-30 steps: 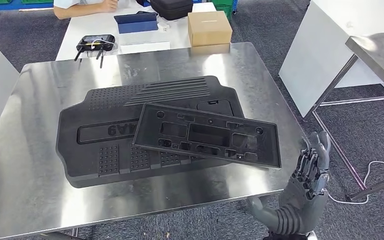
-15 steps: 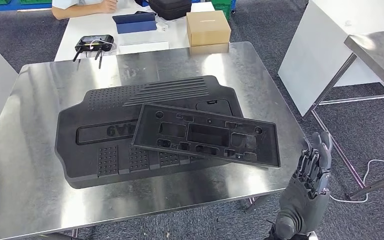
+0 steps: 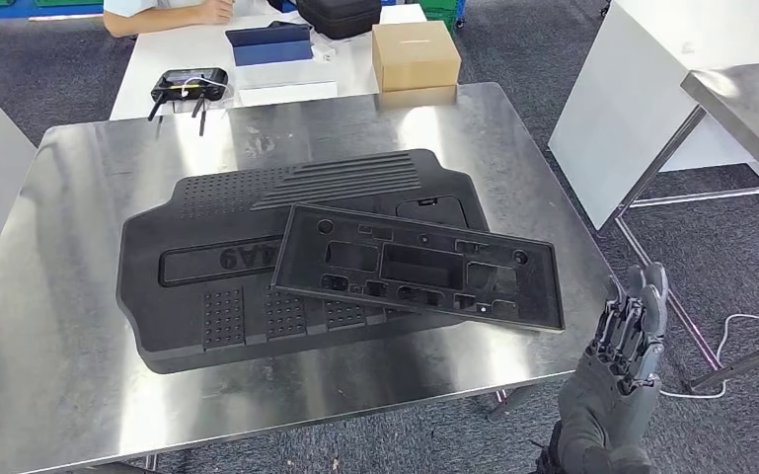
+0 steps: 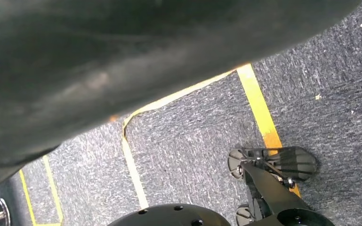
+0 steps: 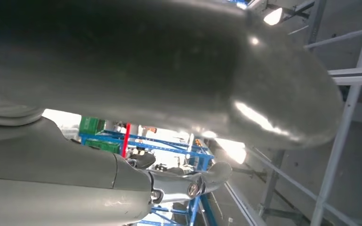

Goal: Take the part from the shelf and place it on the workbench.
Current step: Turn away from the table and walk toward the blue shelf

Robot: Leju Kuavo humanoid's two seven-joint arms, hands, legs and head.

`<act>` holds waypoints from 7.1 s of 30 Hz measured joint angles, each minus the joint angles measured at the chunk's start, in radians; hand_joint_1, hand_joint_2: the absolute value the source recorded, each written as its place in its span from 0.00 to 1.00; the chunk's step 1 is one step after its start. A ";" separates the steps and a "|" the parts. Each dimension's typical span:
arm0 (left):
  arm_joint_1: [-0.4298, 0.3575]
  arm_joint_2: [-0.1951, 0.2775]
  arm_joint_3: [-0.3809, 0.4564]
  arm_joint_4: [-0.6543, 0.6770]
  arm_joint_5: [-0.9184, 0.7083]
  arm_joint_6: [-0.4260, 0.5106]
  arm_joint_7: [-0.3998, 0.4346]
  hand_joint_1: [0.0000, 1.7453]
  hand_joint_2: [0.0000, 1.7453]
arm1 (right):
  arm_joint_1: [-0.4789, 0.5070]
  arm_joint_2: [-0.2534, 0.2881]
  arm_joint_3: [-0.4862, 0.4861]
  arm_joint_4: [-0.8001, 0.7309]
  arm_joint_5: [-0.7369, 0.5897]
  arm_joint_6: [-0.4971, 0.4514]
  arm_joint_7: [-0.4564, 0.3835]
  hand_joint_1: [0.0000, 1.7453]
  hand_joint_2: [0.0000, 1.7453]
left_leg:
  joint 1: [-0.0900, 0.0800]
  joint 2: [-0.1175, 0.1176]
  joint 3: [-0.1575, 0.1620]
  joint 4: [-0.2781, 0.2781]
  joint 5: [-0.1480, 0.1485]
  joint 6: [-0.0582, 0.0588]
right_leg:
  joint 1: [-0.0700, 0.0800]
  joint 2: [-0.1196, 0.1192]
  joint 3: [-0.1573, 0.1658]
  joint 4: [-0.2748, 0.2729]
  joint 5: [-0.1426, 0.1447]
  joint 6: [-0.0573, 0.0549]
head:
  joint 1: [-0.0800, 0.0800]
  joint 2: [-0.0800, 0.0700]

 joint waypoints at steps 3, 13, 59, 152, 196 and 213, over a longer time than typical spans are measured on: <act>0.000 0.000 0.003 0.000 0.000 -0.001 -0.002 0.00 0.00 | 0.002 0.000 -0.002 -0.003 -0.002 -0.001 0.000 0.00 0.00 | 0.010 0.009 0.000 -0.008 0.006 0.007 | 0.002 -0.013 -0.081 0.166 -0.078 -0.010 | 0.005 0.000; 0.001 -0.001 0.009 0.000 0.001 -0.002 -0.004 0.00 0.00 | 0.008 0.001 -0.014 -0.005 -0.004 -0.001 0.000 0.00 0.00 | 0.008 0.007 -0.003 -0.007 0.010 -0.029 | 0.004 -0.015 0.025 -0.026 0.007 -0.005 | 0.004 0.000; -0.002 -0.006 0.011 0.000 0.001 -0.004 -0.014 0.00 0.00 | 0.022 0.012 -0.025 -0.005 -0.011 -0.010 0.000 0.00 0.00 | 0.033 0.050 0.011 0.042 -0.043 -0.056 | -0.004 -0.044 0.014 -0.003 0.012 0.003 | -0.006 0.000; 0.004 -0.007 0.054 0.000 -0.044 0.006 -0.029 0.00 0.00 | 0.039 0.156 -0.369 0.291 -0.193 0.163 0.259 0.00 0.00 | 0.029 0.061 0.039 0.047 -0.046 -0.072 | 0.020 -0.040 0.031 -0.014 0.002 -0.045 | 0.002 0.000; -0.007 -0.009 0.086 0.000 -0.184 -0.018 -0.021 0.00 0.00 | -0.328 0.094 -1.028 1.861 0.191 0.152 0.564 0.00 0.00 | 0.028 0.064 -0.050 0.018 0.027 -0.028 | 0.004 -0.030 0.014 0.087 -0.080 0.012 | 0.012 0.000; -0.003 -0.006 0.124 -0.001 -0.209 -0.015 -0.029 0.00 0.00 | -0.323 0.116 -0.918 1.896 0.385 0.163 0.725 0.00 0.00 | 0.028 0.061 0.025 0.051 -0.056 -0.064 | 0.020 -0.032 0.016 0.000 0.004 -0.046 | 0.004 0.000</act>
